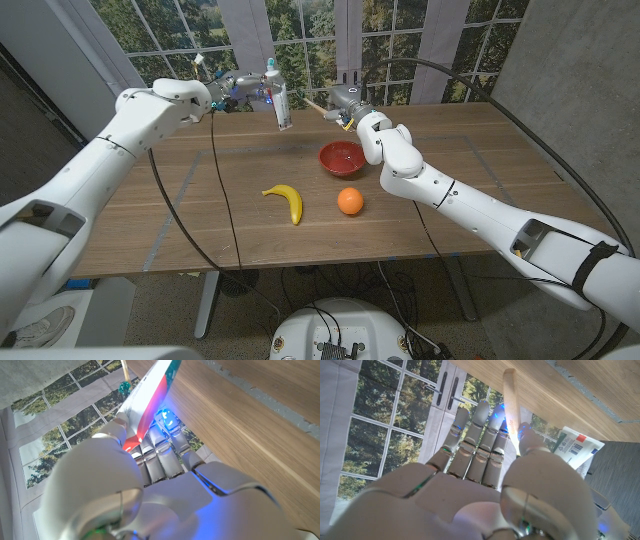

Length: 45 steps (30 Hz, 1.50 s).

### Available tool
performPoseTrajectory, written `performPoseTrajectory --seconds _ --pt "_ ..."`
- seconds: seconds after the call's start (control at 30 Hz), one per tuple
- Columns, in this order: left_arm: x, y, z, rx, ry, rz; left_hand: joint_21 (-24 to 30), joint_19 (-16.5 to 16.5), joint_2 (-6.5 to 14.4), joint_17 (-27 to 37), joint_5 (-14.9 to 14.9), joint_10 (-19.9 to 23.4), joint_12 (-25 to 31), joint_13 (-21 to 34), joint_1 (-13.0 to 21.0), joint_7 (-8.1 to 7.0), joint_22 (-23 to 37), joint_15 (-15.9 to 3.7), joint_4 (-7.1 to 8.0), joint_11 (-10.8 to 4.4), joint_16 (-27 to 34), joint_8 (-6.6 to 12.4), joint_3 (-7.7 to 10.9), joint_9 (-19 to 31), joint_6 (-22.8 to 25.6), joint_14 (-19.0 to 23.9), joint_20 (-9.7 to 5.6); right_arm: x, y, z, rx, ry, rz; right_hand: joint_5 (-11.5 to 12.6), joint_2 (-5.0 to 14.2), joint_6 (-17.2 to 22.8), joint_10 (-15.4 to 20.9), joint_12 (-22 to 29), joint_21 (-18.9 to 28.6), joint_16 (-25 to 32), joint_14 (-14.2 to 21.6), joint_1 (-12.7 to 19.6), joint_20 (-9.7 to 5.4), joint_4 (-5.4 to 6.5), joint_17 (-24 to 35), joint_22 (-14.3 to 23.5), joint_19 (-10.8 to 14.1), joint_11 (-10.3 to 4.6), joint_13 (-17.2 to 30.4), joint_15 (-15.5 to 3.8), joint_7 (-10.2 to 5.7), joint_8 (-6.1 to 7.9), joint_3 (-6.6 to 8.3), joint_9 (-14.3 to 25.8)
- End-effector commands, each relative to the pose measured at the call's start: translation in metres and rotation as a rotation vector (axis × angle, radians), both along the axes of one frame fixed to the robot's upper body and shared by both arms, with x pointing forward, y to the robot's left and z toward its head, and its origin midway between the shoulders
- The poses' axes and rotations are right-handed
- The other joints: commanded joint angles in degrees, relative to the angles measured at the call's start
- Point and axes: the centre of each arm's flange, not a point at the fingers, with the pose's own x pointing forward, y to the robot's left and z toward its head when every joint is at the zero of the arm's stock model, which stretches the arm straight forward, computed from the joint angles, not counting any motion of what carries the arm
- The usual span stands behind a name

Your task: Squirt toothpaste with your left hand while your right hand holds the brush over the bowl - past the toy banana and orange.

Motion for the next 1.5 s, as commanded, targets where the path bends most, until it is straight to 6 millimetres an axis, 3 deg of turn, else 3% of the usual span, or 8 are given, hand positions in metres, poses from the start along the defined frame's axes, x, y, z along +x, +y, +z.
performPoseTrajectory --seconds 0.03,1.5 --pt "-0.006 0.011 -0.009 -0.074 0.008 -0.012 -0.1 0.7 0.0 0.2 -0.1 -0.2 0.2 -0.1 -0.7 0.33 0.0 -3.78 0.5 0.17 -0.1 -0.13 0.14 -0.1 -0.4 -0.3 -4.65 0.005 -0.002 0.001 0.005 0.001 -0.023 0.2 1.17 1.3 2.0 -0.1 0.3 -0.2 0.4 0.9 -4.17 1.2 0.1 0.0 -0.1 -2.21 0.3 -5.19 -0.72 0.18 4.1 0.4" --pt "-0.011 0.039 -0.054 -0.274 0.107 0.023 -1.5 2.7 -0.7 0.1 0.0 -1.7 0.2 -1.7 -3.9 0.79 -0.1 -3.82 0.48 0.71 -0.3 -0.74 0.81 -0.3 -1.6 -0.9 -4.51 0.014 -0.021 0.004 0.053 -0.023 -0.031 0.2 1.09 1.5 2.2 -0.4 0.4 -0.1 0.5 0.9 -4.18 1.14 0.1 0.0 -0.1 -2.26 0.2 -5.21 -0.68 -0.04 4.15 0.4"
